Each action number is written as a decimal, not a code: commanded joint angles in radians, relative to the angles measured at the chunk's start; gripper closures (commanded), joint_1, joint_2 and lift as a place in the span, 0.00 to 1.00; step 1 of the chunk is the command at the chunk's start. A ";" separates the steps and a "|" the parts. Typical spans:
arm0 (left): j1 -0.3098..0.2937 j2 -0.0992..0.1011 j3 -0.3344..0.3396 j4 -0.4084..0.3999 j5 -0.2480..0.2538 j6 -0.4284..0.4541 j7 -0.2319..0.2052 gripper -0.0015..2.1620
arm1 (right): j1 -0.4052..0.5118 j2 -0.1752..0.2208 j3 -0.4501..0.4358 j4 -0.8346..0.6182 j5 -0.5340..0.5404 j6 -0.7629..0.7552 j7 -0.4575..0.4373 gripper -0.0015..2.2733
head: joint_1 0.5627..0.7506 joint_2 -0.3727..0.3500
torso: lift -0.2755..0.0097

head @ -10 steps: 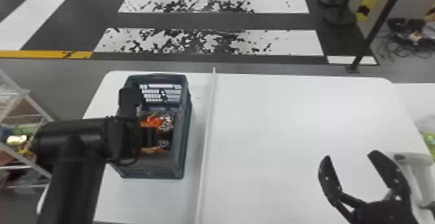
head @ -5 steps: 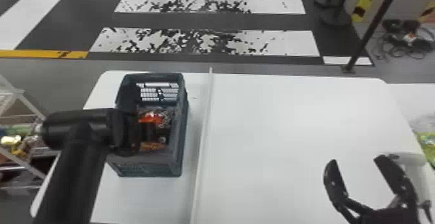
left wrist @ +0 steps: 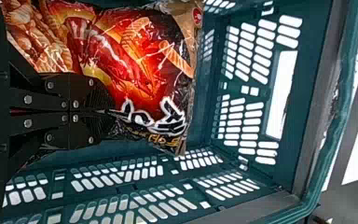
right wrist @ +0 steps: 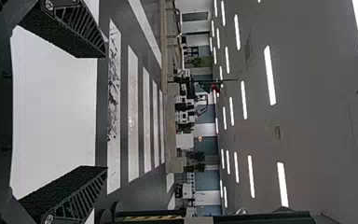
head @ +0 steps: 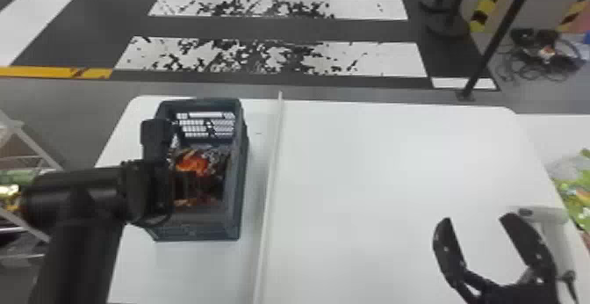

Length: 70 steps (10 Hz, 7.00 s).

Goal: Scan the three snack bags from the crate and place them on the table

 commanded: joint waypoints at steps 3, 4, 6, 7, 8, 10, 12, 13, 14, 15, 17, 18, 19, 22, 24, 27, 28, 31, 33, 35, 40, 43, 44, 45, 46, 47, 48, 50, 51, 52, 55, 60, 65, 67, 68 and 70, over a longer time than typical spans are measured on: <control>0.078 0.000 0.034 -0.123 0.006 -0.007 0.003 0.98 | 0.018 0.000 -0.003 -0.007 -0.005 -0.025 -0.001 0.03 | 0.70 0.58 | 0.84; 0.106 0.000 0.034 -0.177 0.006 -0.016 0.012 0.98 | 0.024 0.000 -0.006 -0.007 -0.016 -0.040 -0.001 0.03 | 0.70 0.58 | 0.84; 0.163 -0.003 0.034 -0.281 0.006 -0.047 0.027 0.98 | 0.033 0.000 -0.009 -0.007 -0.022 -0.064 -0.001 0.03 | 0.70 0.59 | 0.84; 0.178 -0.006 0.032 -0.309 0.006 -0.047 0.032 0.98 | 0.036 0.000 -0.011 -0.005 -0.022 -0.074 -0.001 0.03 | 0.70 0.58 | 0.84; 0.201 -0.008 0.028 -0.332 0.006 -0.074 0.044 0.98 | 0.040 0.000 -0.012 -0.002 -0.024 -0.092 -0.001 0.03 | 0.70 0.58 | 0.84; 0.249 -0.011 0.020 -0.395 0.004 -0.127 0.070 0.98 | 0.050 0.000 -0.020 0.001 -0.031 -0.129 -0.001 0.03 | 0.70 0.57 | 0.84; 0.289 -0.011 0.022 -0.467 0.004 -0.163 0.092 0.98 | 0.055 0.000 -0.020 0.006 -0.036 -0.150 -0.001 0.03 | 0.70 0.55 | 0.84; 0.309 -0.011 0.020 -0.501 0.003 -0.191 0.098 0.98 | 0.055 0.000 -0.020 0.007 -0.038 -0.153 -0.001 0.03 | 0.70 0.55 | 0.84; 0.325 -0.011 0.022 -0.530 0.003 -0.194 0.098 0.98 | 0.055 0.000 -0.020 0.009 -0.038 -0.153 -0.001 0.03 | 0.70 0.55 | 0.84; 0.348 -0.012 0.022 -0.562 0.003 -0.216 0.102 0.98 | 0.055 0.000 -0.020 0.009 -0.038 -0.156 -0.001 0.03 | 0.70 0.55 | 0.84; 0.394 -0.012 0.022 -0.645 0.001 -0.262 0.110 0.98 | 0.055 0.000 -0.020 0.015 -0.039 -0.169 -0.001 0.03 | 0.70 0.55 | 0.84; 0.414 -0.012 0.020 -0.685 0.000 -0.271 0.113 0.98 | 0.053 0.000 -0.020 0.019 -0.042 -0.181 -0.001 0.03 | 0.70 0.54 | 0.84; 0.434 -0.014 0.016 -0.723 -0.003 -0.295 0.121 0.98 | 0.052 0.000 -0.020 0.019 -0.042 -0.184 -0.001 0.03 | 0.70 0.53 | 0.84; 0.477 -0.014 -0.018 -0.837 -0.052 -0.292 0.129 0.98 | 0.049 0.000 -0.029 0.016 -0.050 -0.187 -0.003 0.03 | 0.70 0.51 | 0.84; 0.490 -0.014 -0.075 -0.883 -0.057 -0.292 0.129 0.98 | 0.046 0.000 -0.047 0.009 -0.059 -0.187 -0.003 0.03 | 0.70 0.48 | 0.84; 0.391 -0.012 -0.294 -0.780 -0.126 -0.292 0.110 0.98 | 0.044 0.000 -0.074 -0.017 -0.074 -0.172 -0.003 0.03 | 0.70 0.30 | 0.84; 0.344 -0.015 -0.366 -0.705 -0.126 -0.292 0.109 0.98 | 0.046 0.000 -0.078 -0.033 -0.076 -0.147 -0.003 0.03 | 0.70 0.26 | 0.84; 0.232 -0.081 -0.521 -0.378 -0.135 -0.341 0.087 0.98 | 0.047 0.000 -0.100 -0.103 -0.077 -0.012 0.028 0.03 | 0.70 0.04 | 0.84; 0.190 -0.113 -0.609 -0.198 -0.174 -0.397 0.073 0.98 | 0.049 0.005 -0.133 -0.157 -0.085 0.110 0.086 0.03 | 0.70 0.03 | 0.84; 0.166 -0.126 -0.676 -0.102 -0.187 -0.418 0.055 0.98 | 0.061 0.018 -0.186 -0.214 -0.110 0.199 0.115 0.03 | 0.70 0.03 | 0.84; 0.031 -0.133 -0.871 0.182 -0.215 -0.535 0.007 0.98 | 0.081 0.051 -0.261 -0.280 -0.166 0.334 0.218 0.03 | 0.70 0.03 | 0.84; -0.014 -0.133 -0.913 0.263 -0.215 -0.568 -0.014 0.98 | 0.081 0.055 -0.284 -0.292 -0.186 0.390 0.262 0.03 | 0.70 0.03 | 0.84; -0.014 -0.133 -0.931 0.263 -0.214 -0.568 -0.020 0.98 | 0.079 0.055 -0.285 -0.290 -0.189 0.393 0.270 0.03 | 0.70 0.03 | 0.84; -0.014 -0.133 -0.955 0.259 -0.207 -0.568 -0.022 0.98 | 0.078 0.055 -0.285 -0.287 -0.193 0.396 0.272 0.03 | 0.70 0.03 | 0.84; 0.005 -0.133 -0.971 0.233 -0.212 -0.572 0.009 0.79 | 0.078 0.055 -0.285 -0.286 -0.193 0.396 0.272 0.03 | 0.70 0.03 | 0.84; 0.039 -0.133 -0.962 0.154 -0.214 -0.568 0.009 0.03 | 0.076 0.055 -0.291 -0.287 -0.194 0.399 0.272 0.03 | 0.70 0.03 | 0.84; 0.086 -0.133 -0.942 0.059 -0.215 -0.568 0.014 0.00 | 0.075 0.057 -0.293 -0.287 -0.194 0.411 0.272 0.03 | 0.70 0.03 | 0.84; 0.183 -0.133 -0.857 -0.114 -0.221 -0.568 0.023 0.03 | 0.070 0.060 -0.291 -0.289 -0.193 0.442 0.272 0.02 | 0.70 0.03 | 0.84; 0.235 -0.132 -0.804 -0.195 -0.221 -0.572 0.030 0.03 | 0.069 0.060 -0.291 -0.289 -0.193 0.448 0.272 0.03 | 0.70 0.03 | 0.84; 0.279 -0.094 -0.764 -0.263 -0.218 -0.593 0.066 0.03 | 0.069 0.060 -0.290 -0.289 -0.193 0.454 0.273 0.03 | 0.70 0.03 | 0.84; 0.445 -0.023 -0.572 -0.407 -0.203 -0.722 0.099 0.03 | 0.066 0.060 -0.276 -0.284 -0.188 0.463 0.282 0.03 | 0.70 0.03 | 0.84; 0.704 -0.011 -0.294 -0.525 -0.102 -0.976 0.133 0.03 | 0.066 0.060 -0.233 -0.243 -0.173 0.472 0.301 0.03 | 0.70 0.09 | 0.84; 0.862 -0.017 -0.141 -0.565 -0.011 -1.130 0.079 0.03 | 0.053 0.055 -0.064 -0.140 0.008 0.469 0.299 0.04 | 0.70 0.42 | 0.84; 0.884 -0.014 -0.132 -0.597 -0.011 -1.127 0.072 0.03 | 0.047 0.051 -0.012 -0.122 0.079 0.488 0.293 0.04 | 0.70 0.52 | 0.84; 0.887 -0.014 -0.129 -0.600 -0.011 -1.127 0.067 0.03 | 0.032 0.049 0.015 -0.120 0.136 0.543 0.282 0.04 | 0.70 0.57 | 0.84; 0.885 -0.009 -0.130 -0.600 -0.011 -1.127 0.052 0.03 | -0.011 0.041 0.072 -0.100 0.317 0.614 0.201 0.04 | 0.70 0.62 | 0.84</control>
